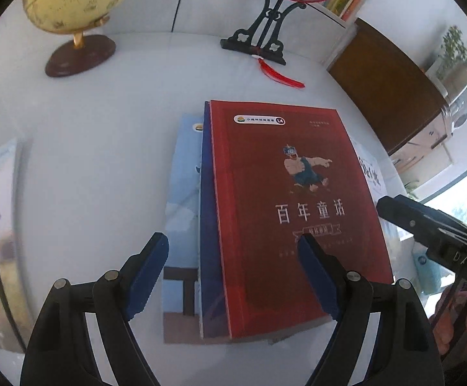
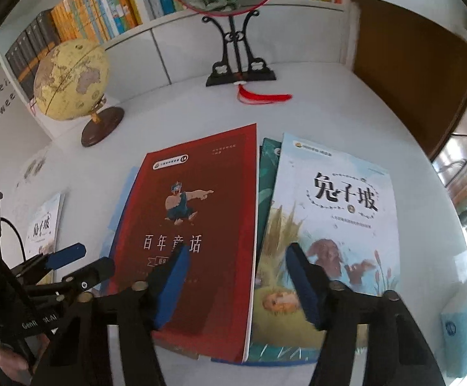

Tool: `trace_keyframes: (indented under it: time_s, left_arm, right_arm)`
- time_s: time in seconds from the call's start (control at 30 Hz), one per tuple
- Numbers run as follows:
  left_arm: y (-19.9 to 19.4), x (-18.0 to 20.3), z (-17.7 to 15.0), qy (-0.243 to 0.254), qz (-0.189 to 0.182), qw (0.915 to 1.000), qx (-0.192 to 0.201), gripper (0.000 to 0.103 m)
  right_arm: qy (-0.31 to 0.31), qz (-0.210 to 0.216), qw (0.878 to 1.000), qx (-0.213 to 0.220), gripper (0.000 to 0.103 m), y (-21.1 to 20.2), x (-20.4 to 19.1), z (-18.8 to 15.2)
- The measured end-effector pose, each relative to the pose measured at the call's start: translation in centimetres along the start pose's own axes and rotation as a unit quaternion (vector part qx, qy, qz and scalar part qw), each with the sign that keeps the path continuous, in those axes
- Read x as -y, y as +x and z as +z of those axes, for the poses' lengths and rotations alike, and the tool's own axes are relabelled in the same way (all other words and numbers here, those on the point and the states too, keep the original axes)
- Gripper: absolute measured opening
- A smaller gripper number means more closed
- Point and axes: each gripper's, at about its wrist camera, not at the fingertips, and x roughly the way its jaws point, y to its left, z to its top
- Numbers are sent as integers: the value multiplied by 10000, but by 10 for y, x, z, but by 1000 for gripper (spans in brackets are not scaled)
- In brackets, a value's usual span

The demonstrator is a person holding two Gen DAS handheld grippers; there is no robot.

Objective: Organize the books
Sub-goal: 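Close the right gripper on the edge of the red book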

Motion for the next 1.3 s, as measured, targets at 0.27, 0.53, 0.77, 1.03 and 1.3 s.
trace_keyframes:
  time_s: [0.27,0.53,0.77,1.03,1.3]
  left_arm:
    - [22,-1,5,-127,-155,9997,-163,79]
    - [22,2,4,-80,-432,9988,-216,80]
    - [17,4,0,-9,-610,9977,-301,80]
    - [3,8,-23,-18,-536,9978,-400,80]
    - [-16,15,-45,240,-266,9977,-582,80]
  right_arm:
    - [-216,102,9996,-132,54,24,-5,10]
    - [-200,210,9992,-273,47,39,-6,8]
    - [-194,424,9983,-344,47,38,-11,1]
    - [-402,297,9980,-383,47,26,-20,-19]
    - [-581,272,9969,-459,47,14,-36,-44]
